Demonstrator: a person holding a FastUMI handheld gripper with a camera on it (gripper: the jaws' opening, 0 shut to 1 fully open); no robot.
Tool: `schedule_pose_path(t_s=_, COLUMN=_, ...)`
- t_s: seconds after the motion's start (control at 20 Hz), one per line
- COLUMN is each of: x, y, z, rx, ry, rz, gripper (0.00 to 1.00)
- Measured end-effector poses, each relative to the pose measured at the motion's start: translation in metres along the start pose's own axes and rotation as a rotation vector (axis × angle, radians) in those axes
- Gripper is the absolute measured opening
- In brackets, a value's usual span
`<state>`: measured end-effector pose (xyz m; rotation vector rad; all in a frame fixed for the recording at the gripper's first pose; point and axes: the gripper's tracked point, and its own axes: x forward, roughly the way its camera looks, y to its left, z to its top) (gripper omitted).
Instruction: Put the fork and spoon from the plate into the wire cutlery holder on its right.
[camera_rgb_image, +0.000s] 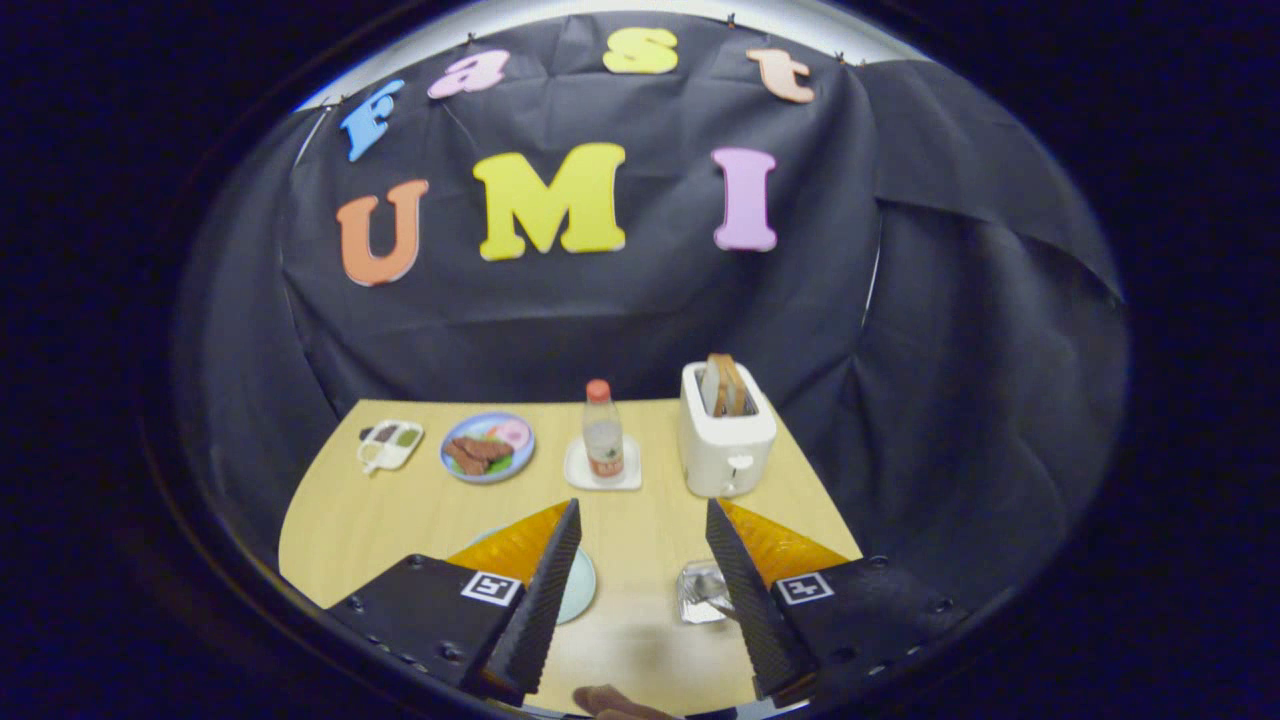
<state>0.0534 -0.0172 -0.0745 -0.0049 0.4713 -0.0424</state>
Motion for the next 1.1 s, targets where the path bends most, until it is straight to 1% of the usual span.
schedule_pose_path(t_s=0.05, x=-0.014, y=0.006, z=0.012, rx=-0.003, ry=-0.070, rz=0.006, gripper=0.80)
schedule_pose_path(t_s=0.15, x=-0.036, y=0.010, z=0.036, rx=-0.033, ry=-0.174, rz=-0.004, gripper=0.85)
schedule_pose_path(t_s=0.2, x=-0.049, y=0.017, z=0.046, rx=-0.041, ry=-0.219, rz=0.013, gripper=0.90)
schedule_pose_path(t_s=0.25, x=-0.062, y=0.023, z=0.056, rx=-0.047, ry=-0.268, rz=0.024, gripper=0.92)
schedule_pose_path(t_s=0.35, x=-0.086, y=0.023, z=0.075, rx=-0.058, ry=-0.368, rz=0.007, gripper=0.97)
schedule_pose_path(t_s=0.5, x=-0.118, y=0.030, z=0.092, rx=-0.095, ry=-0.497, rz=0.010, gripper=0.96)
schedule_pose_path(t_s=0.55, x=-0.126, y=0.037, z=0.096, rx=-0.101, ry=-0.522, rz=0.029, gripper=0.95)
schedule_pose_path(t_s=0.7, x=-0.146, y=0.047, z=0.087, rx=-0.075, ry=-0.530, rz=0.073, gripper=0.96)
schedule_pose_path(t_s=0.8, x=-0.149, y=0.048, z=0.082, rx=-0.046, ry=-0.518, rz=0.088, gripper=0.95)
schedule_pose_path(t_s=0.9, x=-0.148, y=0.045, z=0.081, rx=-0.027, ry=-0.525, rz=0.090, gripper=0.96)
schedule_pose_path(t_s=1.1, x=-0.136, y=0.043, z=0.064, rx=-0.019, ry=-0.469, rz=0.097, gripper=0.96)
